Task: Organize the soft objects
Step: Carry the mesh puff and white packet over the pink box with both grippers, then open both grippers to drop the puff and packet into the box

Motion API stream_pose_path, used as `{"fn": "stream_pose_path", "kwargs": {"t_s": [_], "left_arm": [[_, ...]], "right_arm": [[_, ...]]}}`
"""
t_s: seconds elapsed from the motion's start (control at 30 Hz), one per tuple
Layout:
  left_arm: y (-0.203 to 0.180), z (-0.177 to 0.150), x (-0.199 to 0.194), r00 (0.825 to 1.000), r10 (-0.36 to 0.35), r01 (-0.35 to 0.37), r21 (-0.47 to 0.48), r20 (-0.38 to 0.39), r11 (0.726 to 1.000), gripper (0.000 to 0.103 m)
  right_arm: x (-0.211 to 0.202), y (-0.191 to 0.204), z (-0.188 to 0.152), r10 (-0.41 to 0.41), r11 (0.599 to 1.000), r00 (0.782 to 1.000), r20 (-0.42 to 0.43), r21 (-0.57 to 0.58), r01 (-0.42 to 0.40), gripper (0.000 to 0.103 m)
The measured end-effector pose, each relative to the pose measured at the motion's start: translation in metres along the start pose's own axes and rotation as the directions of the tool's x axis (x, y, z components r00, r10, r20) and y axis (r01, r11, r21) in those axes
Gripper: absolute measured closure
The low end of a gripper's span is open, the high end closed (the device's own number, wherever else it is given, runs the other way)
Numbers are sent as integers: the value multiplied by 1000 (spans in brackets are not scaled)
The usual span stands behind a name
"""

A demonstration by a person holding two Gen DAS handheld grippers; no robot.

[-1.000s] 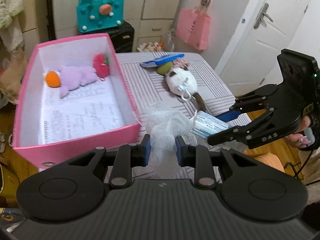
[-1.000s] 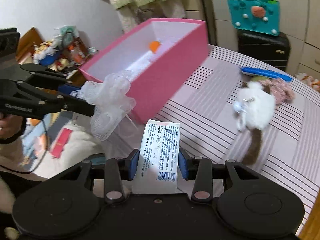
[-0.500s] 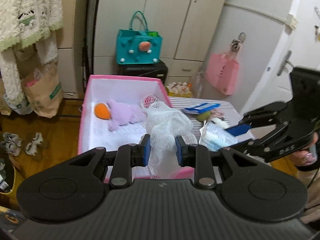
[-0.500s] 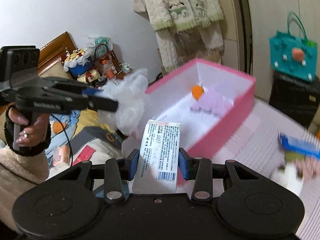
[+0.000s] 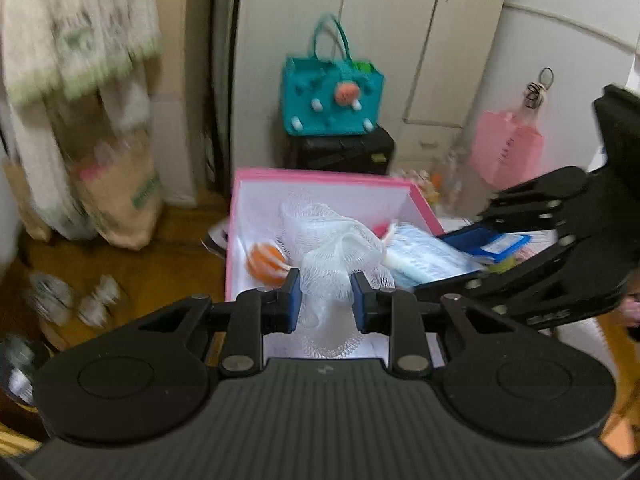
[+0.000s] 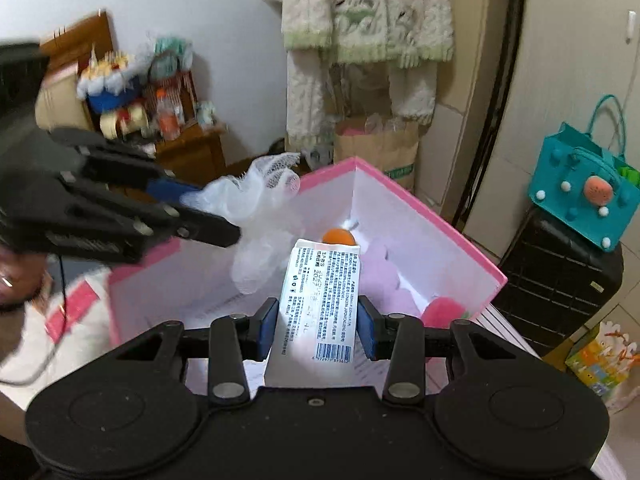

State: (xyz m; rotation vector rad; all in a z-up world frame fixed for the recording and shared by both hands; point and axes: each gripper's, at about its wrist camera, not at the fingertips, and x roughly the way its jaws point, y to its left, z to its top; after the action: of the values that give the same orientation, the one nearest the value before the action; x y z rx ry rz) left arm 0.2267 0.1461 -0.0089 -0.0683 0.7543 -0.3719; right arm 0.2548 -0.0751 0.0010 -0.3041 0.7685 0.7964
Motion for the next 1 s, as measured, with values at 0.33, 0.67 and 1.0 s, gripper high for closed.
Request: {"fn": "stream_pose_path", "kwargs": {"t_s": [0.33,0.67,1.0], "left_arm": [[-18,8,67,965,162,-102,273,-207,957,78],[-31,7,92,942,298,-225,370,-153,901,71],[-30,4,76,961,260,-222,303,-90,927,51]], "right_arm": [[68,-9,4,-11,964,974,-228,-261,-51,57],[109,-9,3,34,906,930,-365,-381,-182,57],[83,6,-12,-131,866,969,-208,-500,9,36]]}}
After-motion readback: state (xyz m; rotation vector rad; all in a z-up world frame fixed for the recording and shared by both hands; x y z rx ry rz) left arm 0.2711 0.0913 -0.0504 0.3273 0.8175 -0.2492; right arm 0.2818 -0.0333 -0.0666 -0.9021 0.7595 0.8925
